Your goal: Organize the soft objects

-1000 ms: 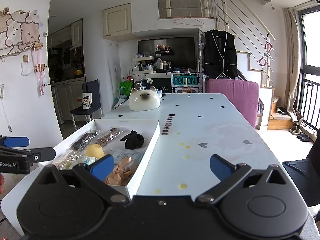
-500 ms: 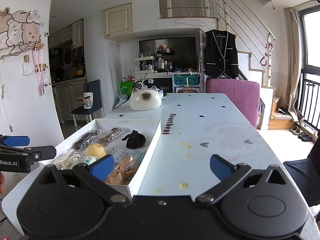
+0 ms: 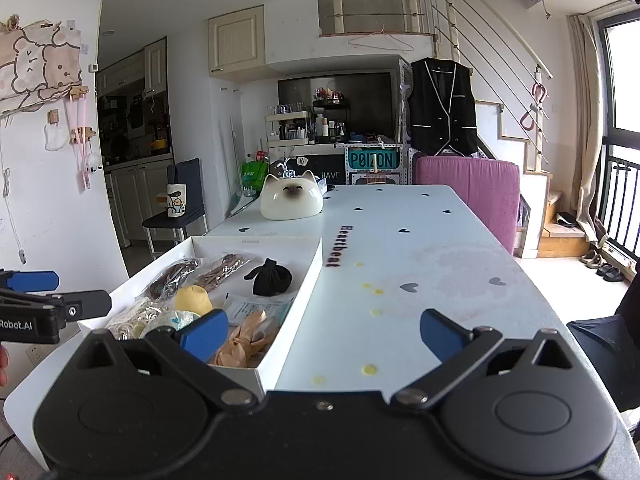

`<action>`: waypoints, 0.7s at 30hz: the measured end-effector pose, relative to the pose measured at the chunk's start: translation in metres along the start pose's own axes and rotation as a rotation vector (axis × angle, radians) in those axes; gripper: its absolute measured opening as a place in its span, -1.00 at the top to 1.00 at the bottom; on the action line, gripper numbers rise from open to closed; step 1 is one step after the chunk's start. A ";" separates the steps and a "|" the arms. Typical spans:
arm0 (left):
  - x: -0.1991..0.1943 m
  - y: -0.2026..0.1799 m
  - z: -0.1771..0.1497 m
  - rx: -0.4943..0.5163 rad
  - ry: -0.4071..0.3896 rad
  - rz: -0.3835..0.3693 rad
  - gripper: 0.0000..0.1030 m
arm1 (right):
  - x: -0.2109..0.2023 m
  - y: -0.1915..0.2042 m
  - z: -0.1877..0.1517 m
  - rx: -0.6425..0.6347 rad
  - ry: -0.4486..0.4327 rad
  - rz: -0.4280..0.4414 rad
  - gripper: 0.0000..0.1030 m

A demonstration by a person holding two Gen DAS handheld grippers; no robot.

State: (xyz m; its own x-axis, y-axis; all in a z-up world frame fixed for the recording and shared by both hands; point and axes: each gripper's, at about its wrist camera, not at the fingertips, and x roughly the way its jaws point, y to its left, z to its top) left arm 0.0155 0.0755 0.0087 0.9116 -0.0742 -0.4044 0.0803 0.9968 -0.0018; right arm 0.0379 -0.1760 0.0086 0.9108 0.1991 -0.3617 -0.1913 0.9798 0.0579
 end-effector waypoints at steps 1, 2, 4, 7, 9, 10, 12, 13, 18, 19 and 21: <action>0.000 0.000 0.000 0.000 0.000 0.000 -1.00 | 0.000 0.000 0.000 0.000 0.000 0.000 -1.00; 0.000 0.000 0.000 0.000 0.000 0.000 -1.00 | 0.000 0.000 0.000 0.000 0.000 0.000 -1.00; 0.000 0.000 0.000 0.000 0.001 -0.001 -1.00 | 0.000 0.000 0.000 -0.001 0.000 0.001 -1.00; 0.000 0.000 0.000 0.000 0.000 -0.001 -1.00 | -0.001 0.001 -0.001 0.000 0.000 0.001 -1.00; 0.000 0.000 0.000 0.000 0.000 -0.001 -1.00 | -0.001 0.001 0.000 -0.001 0.000 0.001 -1.00; 0.000 0.000 0.000 0.000 0.000 -0.001 -1.00 | -0.001 0.002 -0.001 -0.001 0.000 0.001 -1.00; 0.000 0.000 0.000 0.000 -0.001 -0.001 -1.00 | -0.001 0.002 -0.001 -0.001 0.000 0.001 -1.00; -0.001 0.000 0.000 0.001 -0.002 -0.001 -1.00 | -0.002 0.003 -0.001 -0.001 0.000 0.000 -1.00; -0.001 0.000 0.000 0.000 -0.002 0.000 -1.00 | -0.001 0.002 -0.001 -0.001 0.000 0.001 -1.00; -0.002 0.000 0.001 0.000 -0.002 0.001 -1.00 | -0.001 0.002 -0.001 0.000 0.000 0.002 -1.00; -0.004 -0.001 0.003 -0.002 -0.003 0.002 -1.00 | -0.001 0.002 -0.001 -0.001 0.000 0.001 -1.00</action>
State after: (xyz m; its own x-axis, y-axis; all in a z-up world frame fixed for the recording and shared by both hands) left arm 0.0126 0.0751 0.0127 0.9129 -0.0725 -0.4016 0.0777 0.9970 -0.0033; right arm 0.0359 -0.1742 0.0082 0.9105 0.1999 -0.3621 -0.1923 0.9797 0.0573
